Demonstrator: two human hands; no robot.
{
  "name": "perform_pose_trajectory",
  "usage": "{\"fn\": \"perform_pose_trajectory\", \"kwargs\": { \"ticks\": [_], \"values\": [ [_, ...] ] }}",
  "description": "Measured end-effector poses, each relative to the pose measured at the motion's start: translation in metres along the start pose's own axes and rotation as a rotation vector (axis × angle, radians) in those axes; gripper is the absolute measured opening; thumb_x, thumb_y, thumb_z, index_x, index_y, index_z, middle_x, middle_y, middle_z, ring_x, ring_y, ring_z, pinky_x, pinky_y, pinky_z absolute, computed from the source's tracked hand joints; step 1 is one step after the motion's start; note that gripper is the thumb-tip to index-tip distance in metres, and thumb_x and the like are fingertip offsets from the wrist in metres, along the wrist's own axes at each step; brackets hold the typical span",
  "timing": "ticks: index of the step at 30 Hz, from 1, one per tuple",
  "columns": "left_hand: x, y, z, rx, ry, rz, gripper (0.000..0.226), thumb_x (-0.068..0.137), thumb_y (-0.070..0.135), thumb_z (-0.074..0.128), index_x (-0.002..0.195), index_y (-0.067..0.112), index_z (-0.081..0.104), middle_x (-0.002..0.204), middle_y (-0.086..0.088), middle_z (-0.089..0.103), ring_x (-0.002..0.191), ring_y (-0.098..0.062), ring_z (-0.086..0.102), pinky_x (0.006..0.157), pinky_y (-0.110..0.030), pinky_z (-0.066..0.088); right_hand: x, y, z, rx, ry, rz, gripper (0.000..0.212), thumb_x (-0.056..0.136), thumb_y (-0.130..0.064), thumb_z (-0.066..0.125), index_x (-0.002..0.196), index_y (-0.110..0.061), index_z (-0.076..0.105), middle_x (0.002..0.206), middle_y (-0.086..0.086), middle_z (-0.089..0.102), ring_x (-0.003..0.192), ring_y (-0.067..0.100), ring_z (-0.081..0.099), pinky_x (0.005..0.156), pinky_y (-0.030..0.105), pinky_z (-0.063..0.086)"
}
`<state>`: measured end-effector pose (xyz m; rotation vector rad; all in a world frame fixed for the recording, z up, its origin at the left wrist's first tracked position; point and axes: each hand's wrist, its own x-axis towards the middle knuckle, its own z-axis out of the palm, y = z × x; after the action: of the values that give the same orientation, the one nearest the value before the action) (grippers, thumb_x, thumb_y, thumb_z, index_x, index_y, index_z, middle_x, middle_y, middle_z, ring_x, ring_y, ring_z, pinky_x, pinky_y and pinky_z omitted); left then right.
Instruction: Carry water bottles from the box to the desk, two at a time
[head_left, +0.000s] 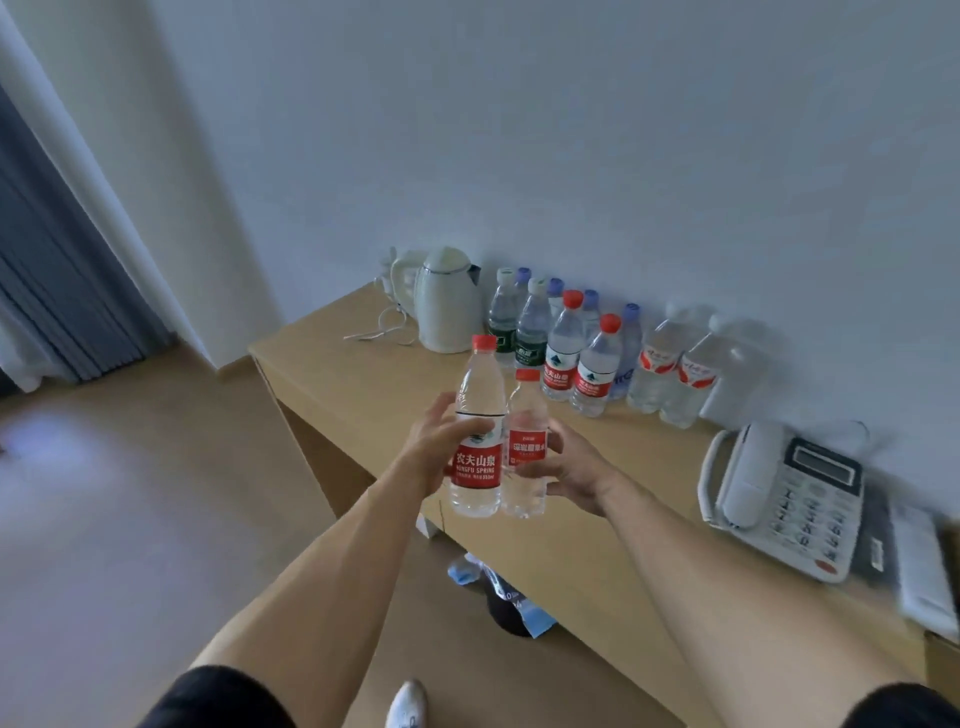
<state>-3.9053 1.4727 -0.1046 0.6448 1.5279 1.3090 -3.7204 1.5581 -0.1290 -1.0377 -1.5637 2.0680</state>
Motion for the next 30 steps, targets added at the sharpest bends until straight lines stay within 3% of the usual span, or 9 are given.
{"fn": "perform_pose_trajectory", "kwargs": {
  "ticks": [8,13,17,22,26,30],
  "values": [
    [0.088,0.012,0.078,0.104,-0.378,0.059,0.055,0.080,0.006,0.078,0.123,0.035,0.060,0.097,0.003,0.077,0.080,-0.016,0.076,0.056,-0.030,0.057,-0.007,-0.003,-0.069,0.063,0.380,-0.013,0.082,0.074,0.011,0.079,0.134,-0.038,0.052,0.127,0.000,0.063,0.117,0.020,0.061,0.096,0.047,0.045],
    [0.124,0.018,0.108,0.224,-0.539,0.082,0.066,0.067,0.006,0.086,0.124,0.020,0.057,0.100,-0.006,0.076,0.090,-0.023,0.075,0.073,-0.038,0.060,-0.016,-0.004,-0.083,0.053,0.618,0.026,0.090,0.074,0.008,0.080,0.144,-0.034,0.043,0.120,0.006,0.067,0.111,0.021,0.064,0.083,0.039,0.047],
    [0.140,0.019,0.124,0.305,-0.658,0.128,0.071,0.054,0.018,0.086,0.118,0.026,0.056,0.105,-0.006,0.075,0.099,-0.024,0.072,0.086,-0.043,0.058,-0.021,0.003,-0.082,0.027,0.772,0.037,0.099,0.072,0.002,0.085,0.150,-0.033,0.036,0.123,0.004,0.067,0.115,0.019,0.062,0.091,0.039,0.046],
    [0.146,0.012,0.133,0.375,-0.757,0.196,0.066,0.069,0.003,0.085,0.121,0.028,0.053,0.104,0.003,0.076,0.097,-0.015,0.072,0.077,-0.028,0.054,-0.023,0.014,-0.081,-0.005,0.888,0.034,0.101,0.070,0.002,0.086,0.152,-0.026,0.034,0.133,0.005,0.061,0.124,0.021,0.057,0.110,0.049,0.043],
    [0.147,0.008,0.134,0.411,-0.747,0.234,0.071,0.070,0.007,0.086,0.127,0.029,0.051,0.110,0.005,0.071,0.101,-0.013,0.067,0.081,-0.031,0.053,-0.020,0.022,-0.085,-0.092,0.921,0.039,0.088,0.069,0.001,0.088,0.141,-0.023,0.045,0.129,-0.001,0.064,0.124,0.016,0.057,0.108,0.046,0.047],
    [0.151,0.004,0.132,0.453,-0.698,0.286,0.065,0.069,0.013,0.088,0.121,0.034,0.054,0.107,0.010,0.071,0.099,-0.005,0.066,0.079,-0.024,0.051,-0.008,0.027,-0.093,-0.186,0.940,0.054,0.078,0.067,-0.001,0.089,0.133,-0.020,0.053,0.122,0.001,0.067,0.118,0.018,0.060,0.104,0.045,0.050]
  ]
}}
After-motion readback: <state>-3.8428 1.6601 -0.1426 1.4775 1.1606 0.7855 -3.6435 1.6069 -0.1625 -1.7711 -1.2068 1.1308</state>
